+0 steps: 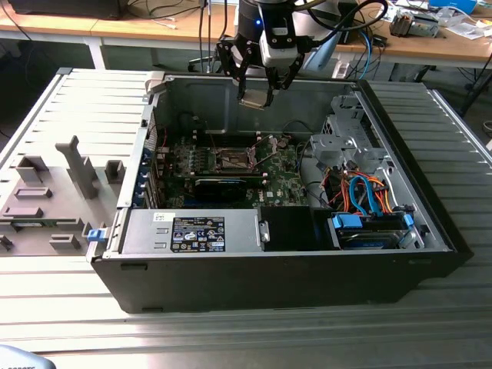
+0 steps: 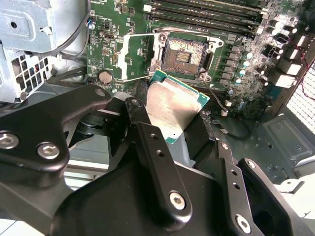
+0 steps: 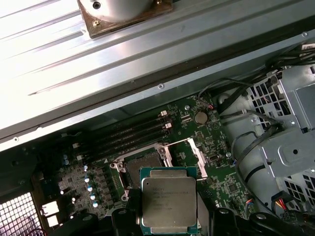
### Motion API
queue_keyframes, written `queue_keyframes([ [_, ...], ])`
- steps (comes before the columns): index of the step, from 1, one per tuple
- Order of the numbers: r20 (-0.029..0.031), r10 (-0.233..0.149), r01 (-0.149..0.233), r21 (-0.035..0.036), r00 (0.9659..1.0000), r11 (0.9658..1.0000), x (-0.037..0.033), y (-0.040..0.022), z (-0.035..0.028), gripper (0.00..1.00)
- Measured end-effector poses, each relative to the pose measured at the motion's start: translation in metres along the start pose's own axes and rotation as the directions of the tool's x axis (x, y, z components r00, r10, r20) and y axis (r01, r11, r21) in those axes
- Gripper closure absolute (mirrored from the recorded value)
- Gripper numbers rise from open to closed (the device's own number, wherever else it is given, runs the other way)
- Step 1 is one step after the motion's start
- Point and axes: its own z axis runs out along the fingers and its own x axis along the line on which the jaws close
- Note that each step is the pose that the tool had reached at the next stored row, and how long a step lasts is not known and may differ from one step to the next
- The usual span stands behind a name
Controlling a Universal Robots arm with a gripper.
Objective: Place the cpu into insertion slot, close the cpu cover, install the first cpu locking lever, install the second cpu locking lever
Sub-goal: 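Place the cpu into insertion slot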
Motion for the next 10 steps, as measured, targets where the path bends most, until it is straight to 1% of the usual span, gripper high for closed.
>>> queue_keyframes([
  [10,0.0004,0.005,-0.005,-0.0001,1.0,1.0,0.0,0.0,0.0001,0.45],
])
